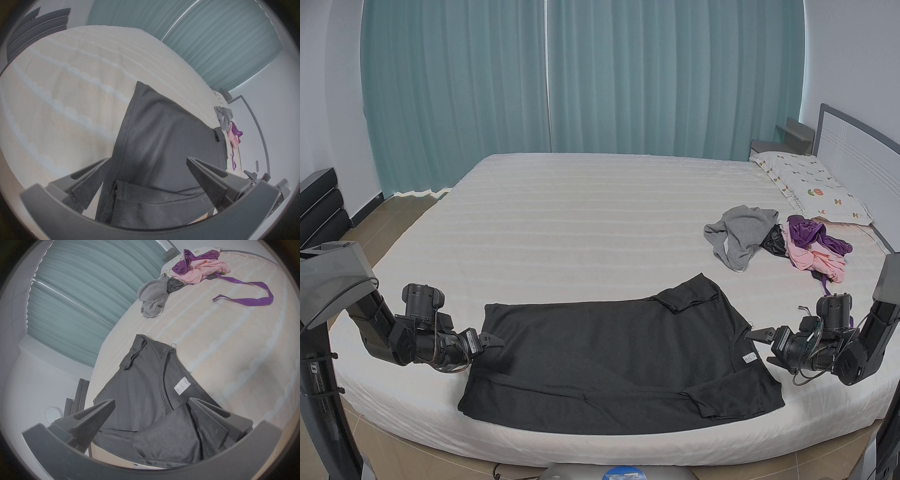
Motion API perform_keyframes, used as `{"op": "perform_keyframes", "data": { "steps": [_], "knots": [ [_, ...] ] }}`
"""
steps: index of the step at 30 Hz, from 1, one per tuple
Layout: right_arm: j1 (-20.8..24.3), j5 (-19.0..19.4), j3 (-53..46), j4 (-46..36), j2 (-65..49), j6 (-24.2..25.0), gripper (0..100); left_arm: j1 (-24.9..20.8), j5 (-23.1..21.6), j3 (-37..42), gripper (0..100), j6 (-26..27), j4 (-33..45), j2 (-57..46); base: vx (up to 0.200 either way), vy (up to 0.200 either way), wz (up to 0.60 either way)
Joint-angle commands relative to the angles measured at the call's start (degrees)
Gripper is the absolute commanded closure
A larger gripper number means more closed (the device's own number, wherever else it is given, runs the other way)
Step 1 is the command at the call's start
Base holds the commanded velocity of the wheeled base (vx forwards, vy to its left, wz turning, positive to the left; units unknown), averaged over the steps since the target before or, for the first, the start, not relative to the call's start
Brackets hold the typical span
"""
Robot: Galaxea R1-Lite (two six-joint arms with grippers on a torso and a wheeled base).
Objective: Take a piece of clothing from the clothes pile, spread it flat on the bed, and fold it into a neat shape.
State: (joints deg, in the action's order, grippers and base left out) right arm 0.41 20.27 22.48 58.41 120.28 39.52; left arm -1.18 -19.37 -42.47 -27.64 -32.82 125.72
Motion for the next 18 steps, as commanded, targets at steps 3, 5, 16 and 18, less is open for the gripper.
{"op": "perform_keyframes", "data": {
  "steps": [3, 5, 16, 18],
  "knots": [
    [0.11, 0.03, -0.51, 0.13, 0.21, -0.15, 0, 0.22, 0.12, 0.72, 0, 0.30, -0.23, 1.72, 0.000, 0.000, 0.00],
    [0.29, 0.03, -0.51, 0.31, 0.30, -0.15, 0, 0.13, 0.12, 0.81, 0, 0.30, -0.14, 1.63, 0.000, 0.000, 0.00],
    [0.38, 0.03, -0.86, 0.31, 0.30, -0.32, 0, 0.39, 2.32, 2.92, 100, -0.14, -0.05, 1.02, 0.000, 0.000, 0.00],
    [0.38, 0.03, -0.95, 0.31, 0.30, -0.32, 0, 0.57, 2.58, 3.18, 100, -0.14, -0.05, 0.75, 0.000, 0.000, 0.00]
  ]
}}
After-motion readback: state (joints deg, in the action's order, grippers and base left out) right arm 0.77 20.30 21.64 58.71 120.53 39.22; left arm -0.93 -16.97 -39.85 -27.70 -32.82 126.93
